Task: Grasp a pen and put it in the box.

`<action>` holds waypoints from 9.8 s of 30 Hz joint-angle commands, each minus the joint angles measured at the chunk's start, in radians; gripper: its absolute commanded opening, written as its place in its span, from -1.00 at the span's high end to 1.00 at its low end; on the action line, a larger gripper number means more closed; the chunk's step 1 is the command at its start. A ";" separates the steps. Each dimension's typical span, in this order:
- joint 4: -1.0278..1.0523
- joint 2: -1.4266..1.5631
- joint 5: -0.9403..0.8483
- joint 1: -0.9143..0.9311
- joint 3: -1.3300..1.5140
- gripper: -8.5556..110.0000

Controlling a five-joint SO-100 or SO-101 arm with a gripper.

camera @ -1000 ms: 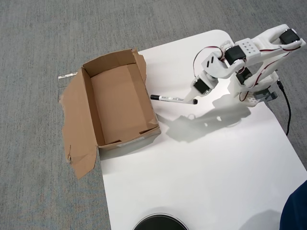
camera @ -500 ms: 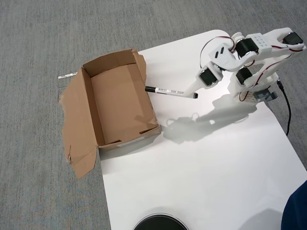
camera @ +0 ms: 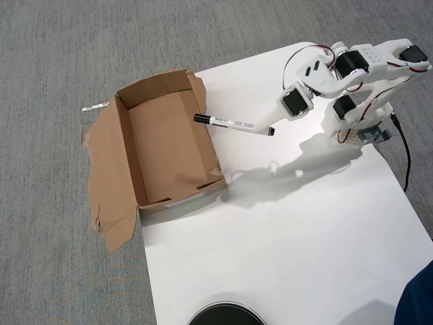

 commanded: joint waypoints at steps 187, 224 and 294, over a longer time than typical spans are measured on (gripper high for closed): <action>-0.322 0.634 0.258 0.128 0.196 0.64; -0.321 0.778 0.258 0.128 0.617 0.64; 0.219 0.779 0.432 0.128 0.820 0.65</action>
